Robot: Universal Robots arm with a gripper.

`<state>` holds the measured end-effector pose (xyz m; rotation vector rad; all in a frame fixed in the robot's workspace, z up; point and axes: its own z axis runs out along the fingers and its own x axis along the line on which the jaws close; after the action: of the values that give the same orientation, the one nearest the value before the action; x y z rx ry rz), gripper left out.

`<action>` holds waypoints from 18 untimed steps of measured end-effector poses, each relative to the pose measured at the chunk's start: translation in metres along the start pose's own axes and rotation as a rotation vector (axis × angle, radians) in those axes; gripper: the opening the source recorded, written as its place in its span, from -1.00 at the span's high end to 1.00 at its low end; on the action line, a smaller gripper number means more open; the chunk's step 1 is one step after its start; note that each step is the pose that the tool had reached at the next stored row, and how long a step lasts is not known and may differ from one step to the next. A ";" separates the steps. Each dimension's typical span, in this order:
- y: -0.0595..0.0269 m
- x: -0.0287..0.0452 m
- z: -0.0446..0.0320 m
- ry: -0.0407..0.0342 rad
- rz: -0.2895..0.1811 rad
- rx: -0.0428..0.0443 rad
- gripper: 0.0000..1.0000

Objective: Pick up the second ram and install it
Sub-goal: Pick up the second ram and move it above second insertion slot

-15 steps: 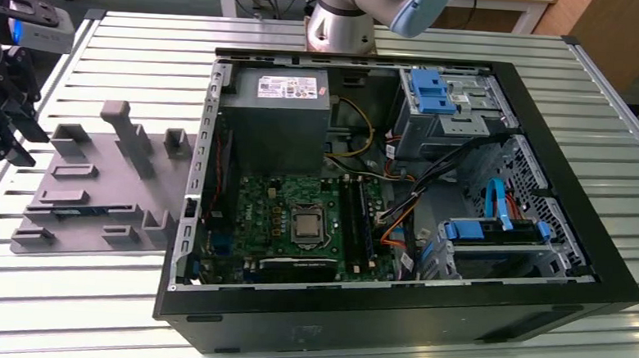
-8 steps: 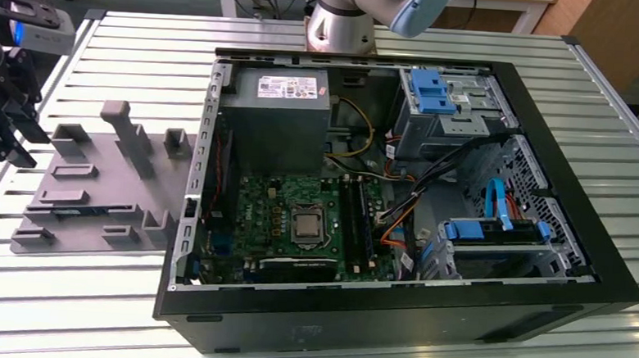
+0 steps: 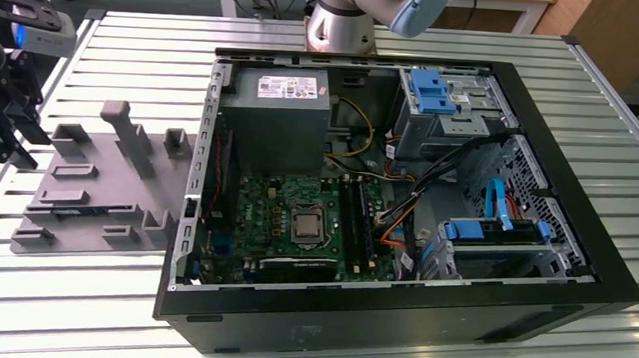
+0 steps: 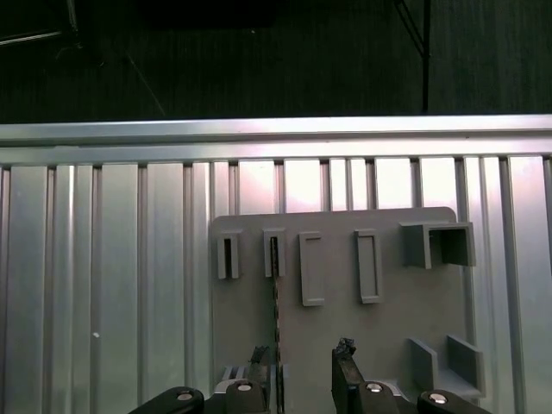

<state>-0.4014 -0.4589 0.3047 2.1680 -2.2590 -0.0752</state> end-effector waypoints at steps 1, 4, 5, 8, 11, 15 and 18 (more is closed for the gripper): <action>0.0000 0.0000 0.0003 0.0001 0.000 -0.0001 0.17; 0.0000 0.0000 0.0010 0.0001 0.000 -0.0001 0.17; 0.0000 0.0000 0.0012 0.0001 0.000 -0.0001 0.17; -0.0001 0.0001 0.0018 0.0001 0.000 -0.0001 0.17; -0.0001 0.0001 0.0024 0.0001 0.000 -0.0001 0.17; -0.0002 0.0001 0.0048 0.0002 0.000 0.0000 0.17; -0.0003 0.0002 0.0075 0.0002 0.000 0.0000 0.17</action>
<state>-0.4014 -0.4589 0.2972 2.1678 -2.2589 -0.0750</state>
